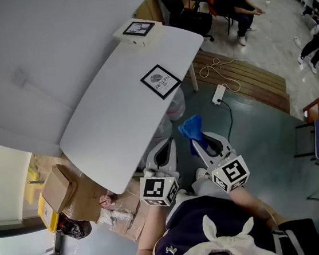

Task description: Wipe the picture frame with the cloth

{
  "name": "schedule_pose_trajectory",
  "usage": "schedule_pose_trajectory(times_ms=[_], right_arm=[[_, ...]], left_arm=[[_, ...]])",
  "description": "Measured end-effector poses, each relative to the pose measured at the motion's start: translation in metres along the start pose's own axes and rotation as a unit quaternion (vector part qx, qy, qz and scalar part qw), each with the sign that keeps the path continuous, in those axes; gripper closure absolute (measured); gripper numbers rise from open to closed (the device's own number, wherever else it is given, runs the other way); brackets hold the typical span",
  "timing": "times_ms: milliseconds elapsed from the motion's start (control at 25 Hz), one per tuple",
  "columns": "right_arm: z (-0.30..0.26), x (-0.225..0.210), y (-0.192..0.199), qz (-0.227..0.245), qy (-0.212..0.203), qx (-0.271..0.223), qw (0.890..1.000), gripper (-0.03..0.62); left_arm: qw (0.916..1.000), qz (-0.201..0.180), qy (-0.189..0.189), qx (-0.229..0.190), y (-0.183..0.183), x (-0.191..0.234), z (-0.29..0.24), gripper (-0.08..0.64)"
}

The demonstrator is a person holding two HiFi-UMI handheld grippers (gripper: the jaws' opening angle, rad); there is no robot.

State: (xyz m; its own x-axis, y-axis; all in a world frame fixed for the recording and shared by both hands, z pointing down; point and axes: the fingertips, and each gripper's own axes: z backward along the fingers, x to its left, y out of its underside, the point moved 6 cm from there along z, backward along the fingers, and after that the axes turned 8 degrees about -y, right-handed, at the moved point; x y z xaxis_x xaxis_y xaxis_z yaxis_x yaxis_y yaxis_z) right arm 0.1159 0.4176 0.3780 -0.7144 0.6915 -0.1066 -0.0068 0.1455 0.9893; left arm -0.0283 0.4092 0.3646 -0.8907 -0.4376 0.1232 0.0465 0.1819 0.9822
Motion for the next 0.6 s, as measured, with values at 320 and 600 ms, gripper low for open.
schedule_pose_trajectory(times_ms=[320,600], right_arm=[[-0.012,-0.031,0.003,0.011,-0.036,0.009,0.999,0.5],[-0.01,-0.05,0.008,0.005,-0.043,0.016,0.999,0.5]], left_arm=[[0.9993,0.004,-0.037,-0.006,0.004,0.002,-0.028,0.555],[0.9986,0.007,-0.053,-0.001,0.011,-0.004,-0.038,0.555]])
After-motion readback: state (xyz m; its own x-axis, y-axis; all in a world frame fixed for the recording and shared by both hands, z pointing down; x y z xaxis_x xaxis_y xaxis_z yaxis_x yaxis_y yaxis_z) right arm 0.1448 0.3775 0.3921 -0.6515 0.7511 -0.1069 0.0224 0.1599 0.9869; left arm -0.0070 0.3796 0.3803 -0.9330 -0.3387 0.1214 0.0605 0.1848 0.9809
